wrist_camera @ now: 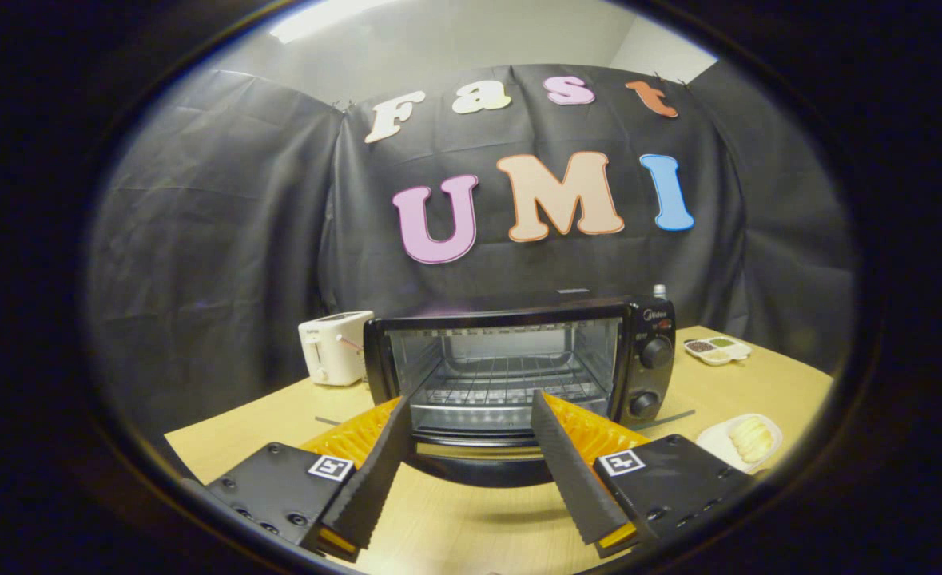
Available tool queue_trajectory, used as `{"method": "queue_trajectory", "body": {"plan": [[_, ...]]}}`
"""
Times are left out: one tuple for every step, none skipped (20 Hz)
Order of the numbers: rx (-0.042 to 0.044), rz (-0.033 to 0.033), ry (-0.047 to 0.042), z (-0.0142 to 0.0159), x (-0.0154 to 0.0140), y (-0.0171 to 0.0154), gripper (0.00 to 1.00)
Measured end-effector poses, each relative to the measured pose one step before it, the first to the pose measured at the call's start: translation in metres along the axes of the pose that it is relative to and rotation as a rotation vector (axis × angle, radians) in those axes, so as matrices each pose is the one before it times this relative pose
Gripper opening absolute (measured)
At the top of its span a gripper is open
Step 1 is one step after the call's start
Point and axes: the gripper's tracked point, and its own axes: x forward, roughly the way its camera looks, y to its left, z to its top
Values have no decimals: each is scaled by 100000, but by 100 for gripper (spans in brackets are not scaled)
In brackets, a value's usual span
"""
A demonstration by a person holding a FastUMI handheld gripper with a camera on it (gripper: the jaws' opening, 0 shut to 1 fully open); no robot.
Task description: Open the toaster oven, put the food inside, and close the toaster oven door.
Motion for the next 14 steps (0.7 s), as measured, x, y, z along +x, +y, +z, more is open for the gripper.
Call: {"method": "queue_trajectory", "body": {"plan": [[221,147,1875,-703,-340,-120,95],[431,8,1920,-648,-243,-47,94],[190,-15,1948,-529,-127,-156,94],[132,-147,1729,-600,-97,-55,94],[208,-217,1633,-469,-66,-152,94],[197,-349,1841,-636,-20,-152,94],[309,-395,2008,-642,30,-187,94],[491,-472,2128,-692,20,-171,93],[609,-395,2337,-644,168,-199,93],[549,-516,2481,-781,186,-248,93],[564,-426,2790,-815,252,-311,94],[864,171,2954,-814,252,-169,93],[1804,460,1429,-551,137,-101,93],[1830,416,1841,-592,-25,-222,92]]}}
